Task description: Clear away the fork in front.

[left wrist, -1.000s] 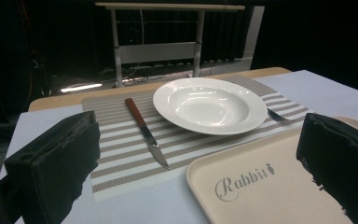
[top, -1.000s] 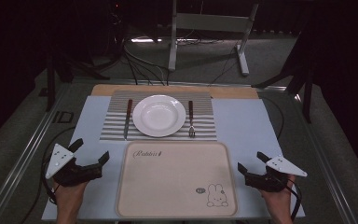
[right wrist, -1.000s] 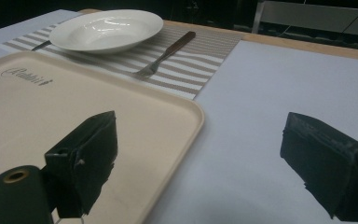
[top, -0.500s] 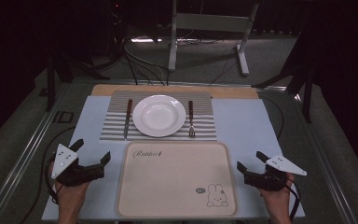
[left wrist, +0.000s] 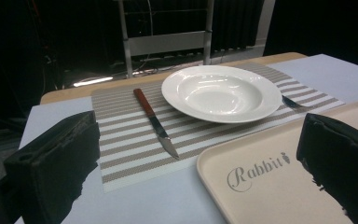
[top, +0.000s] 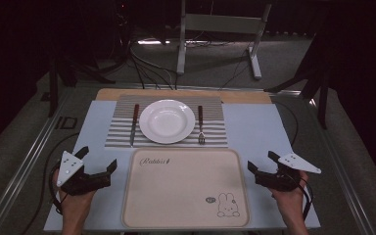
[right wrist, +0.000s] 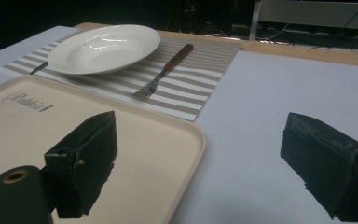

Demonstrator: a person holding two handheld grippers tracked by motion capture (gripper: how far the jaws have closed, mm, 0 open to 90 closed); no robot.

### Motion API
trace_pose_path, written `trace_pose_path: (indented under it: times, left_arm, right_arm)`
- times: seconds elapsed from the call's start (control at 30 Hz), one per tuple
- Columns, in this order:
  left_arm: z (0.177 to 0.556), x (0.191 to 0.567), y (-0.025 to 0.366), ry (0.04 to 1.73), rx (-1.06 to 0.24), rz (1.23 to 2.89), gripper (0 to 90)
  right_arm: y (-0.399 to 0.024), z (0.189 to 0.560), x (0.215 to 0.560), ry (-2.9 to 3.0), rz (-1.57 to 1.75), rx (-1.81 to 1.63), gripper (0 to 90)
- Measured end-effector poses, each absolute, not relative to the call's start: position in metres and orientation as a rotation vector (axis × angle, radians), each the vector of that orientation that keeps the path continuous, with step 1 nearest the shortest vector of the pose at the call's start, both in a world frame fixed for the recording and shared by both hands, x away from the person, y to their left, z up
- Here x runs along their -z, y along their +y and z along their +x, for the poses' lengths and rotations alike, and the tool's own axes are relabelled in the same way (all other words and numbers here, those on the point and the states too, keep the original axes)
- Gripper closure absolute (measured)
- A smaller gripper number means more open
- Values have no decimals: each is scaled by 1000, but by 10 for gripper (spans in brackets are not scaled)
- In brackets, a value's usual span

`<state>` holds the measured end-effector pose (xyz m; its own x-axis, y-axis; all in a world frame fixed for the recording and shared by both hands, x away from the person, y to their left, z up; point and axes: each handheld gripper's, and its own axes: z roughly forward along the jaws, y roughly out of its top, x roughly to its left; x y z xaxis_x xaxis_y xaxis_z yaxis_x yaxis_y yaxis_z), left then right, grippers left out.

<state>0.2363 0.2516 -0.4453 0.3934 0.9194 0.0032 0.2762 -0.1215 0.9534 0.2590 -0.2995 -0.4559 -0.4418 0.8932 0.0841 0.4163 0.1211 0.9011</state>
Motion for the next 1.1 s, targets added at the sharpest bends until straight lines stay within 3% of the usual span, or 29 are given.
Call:
trace_pose_path:
  times: [1.1]
  left_arm:
    - [238,449,249,1090,-789,1653,1]
  right_arm:
    - [-274,309,427,1965,1317,-1278,110]
